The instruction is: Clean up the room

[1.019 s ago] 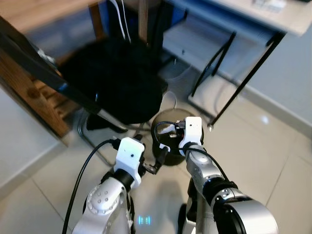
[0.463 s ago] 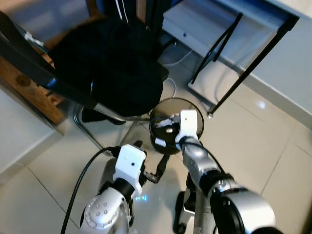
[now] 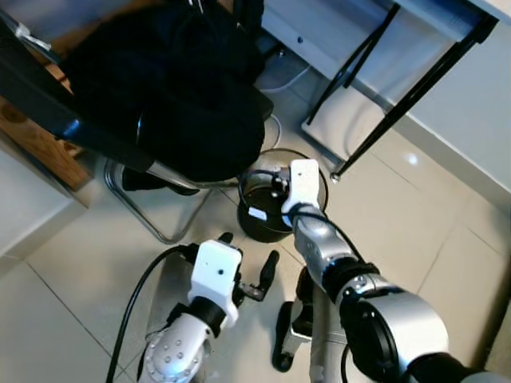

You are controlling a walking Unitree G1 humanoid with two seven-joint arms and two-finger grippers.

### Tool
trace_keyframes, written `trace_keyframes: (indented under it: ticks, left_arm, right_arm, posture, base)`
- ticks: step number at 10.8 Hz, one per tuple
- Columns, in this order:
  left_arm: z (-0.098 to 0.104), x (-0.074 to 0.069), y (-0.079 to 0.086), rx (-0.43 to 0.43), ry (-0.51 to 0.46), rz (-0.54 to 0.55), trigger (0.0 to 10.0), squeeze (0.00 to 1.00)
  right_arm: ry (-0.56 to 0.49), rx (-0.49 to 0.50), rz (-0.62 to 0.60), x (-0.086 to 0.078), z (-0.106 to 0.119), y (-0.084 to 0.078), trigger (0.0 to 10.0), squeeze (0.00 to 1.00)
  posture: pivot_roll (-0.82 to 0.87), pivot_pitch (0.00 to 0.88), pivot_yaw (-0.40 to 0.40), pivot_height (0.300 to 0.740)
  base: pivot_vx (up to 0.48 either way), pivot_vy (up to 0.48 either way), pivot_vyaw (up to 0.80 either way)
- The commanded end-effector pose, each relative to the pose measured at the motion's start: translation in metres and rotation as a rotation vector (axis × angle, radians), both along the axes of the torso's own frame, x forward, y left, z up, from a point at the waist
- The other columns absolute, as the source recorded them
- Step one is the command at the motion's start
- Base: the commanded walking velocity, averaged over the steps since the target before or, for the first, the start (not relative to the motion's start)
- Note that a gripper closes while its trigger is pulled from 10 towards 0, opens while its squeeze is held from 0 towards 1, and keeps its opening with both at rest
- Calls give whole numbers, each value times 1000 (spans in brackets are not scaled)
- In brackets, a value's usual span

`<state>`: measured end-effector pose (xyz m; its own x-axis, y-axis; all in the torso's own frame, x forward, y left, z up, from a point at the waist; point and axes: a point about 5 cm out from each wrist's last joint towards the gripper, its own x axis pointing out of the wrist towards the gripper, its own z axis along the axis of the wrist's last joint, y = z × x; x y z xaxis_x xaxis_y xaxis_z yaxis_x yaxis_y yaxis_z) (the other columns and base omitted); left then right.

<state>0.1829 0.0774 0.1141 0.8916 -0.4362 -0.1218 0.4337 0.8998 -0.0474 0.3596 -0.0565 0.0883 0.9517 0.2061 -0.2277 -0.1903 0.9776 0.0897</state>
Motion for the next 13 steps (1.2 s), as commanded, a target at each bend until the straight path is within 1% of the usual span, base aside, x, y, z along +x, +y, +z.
trace_keyframes:
  ticks: [1, 3, 4, 5, 6, 7, 8, 9, 10, 11, 12, 13]
  left_arm:
    - [-3, -5, -5, -2, 19, -8, 10000, 0]
    - [-4, -6, -10, 8, 22, -74, 10000, 0]
    - [-4, -4, -11, 12, 21, -85, 10000, 0]
    - [-4, -4, -11, 15, 25, -100, 10000, 0]
    - [-5, -3, -9, 17, 28, -110, 10000, 0]
    - [-5, -3, -9, 22, 29, -122, 10000, 0]
    - [-7, 6, -7, 36, 29, -138, 10000, 0]
    - [-8, 14, -5, 49, 18, -138, 10000, 0]
    - [-8, 28, -1, 61, -3, -135, 10000, 0]
    - [-5, 43, 2, 73, -32, -139, 10000, 0]
    - [-5, 52, 5, 72, -39, -131, 10000, 0]
    - [-5, 62, 10, 59, -39, -100, 10000, 0]
  right_arm:
    - [42, 4, -4, -4, -9, -1, 10000, 1000]
    - [52, 24, -35, -4, -12, -10, 10000, 1000]
    - [62, 23, -69, -5, -15, -17, 10000, 1000]
    - [71, -17, -137, -6, -20, -30, 10000, 1000]
    - [76, -47, -182, -7, -23, -37, 10000, 1000]
    - [82, -44, -224, -9, -26, -46, 10000, 0]
    - [35, -10, -286, -16, -32, -65, 10000, 0]
    - [-17, -9, -302, -20, -32, -72, 10000, 0]
    - [-117, -17, -323, -28, -28, -79, 10000, 0]
    - [-225, -17, -354, -44, -19, -91, 10000, 0]
    - [-257, 2, -371, -54, -15, -96, 10000, 0]
    - [-274, 37, -363, -66, -12, -98, 10000, 0]
  posture:
    - [327, 375, -154, 594]
    - [302, 358, -123, 594]
    - [297, 353, -112, 594]
    - [282, 346, -86, 594]
    - [278, 344, -80, 594]
    - [264, 335, -66, 594]
    - [226, 301, -43, 594]
    - [193, 266, -29, 594]
    - [161, 214, -9, 594]
    - [132, 166, 7, 594]
    - [105, 126, 20, 594]
    - [84, 82, 29, 594]
  base:
    - [0, 0, 0]
    - [0, 0, 0]
    - [0, 0, 0]
    - [0, 0, 0]
    - [0, 0, 0]
    - [0, 0, 0]
    - [0, 0, 0]
    - [0, 0, 0]
    - [0, 0, 0]
    - [0, 0, 0]
    - [0, 0, 0]
    - [0, 0, 0]
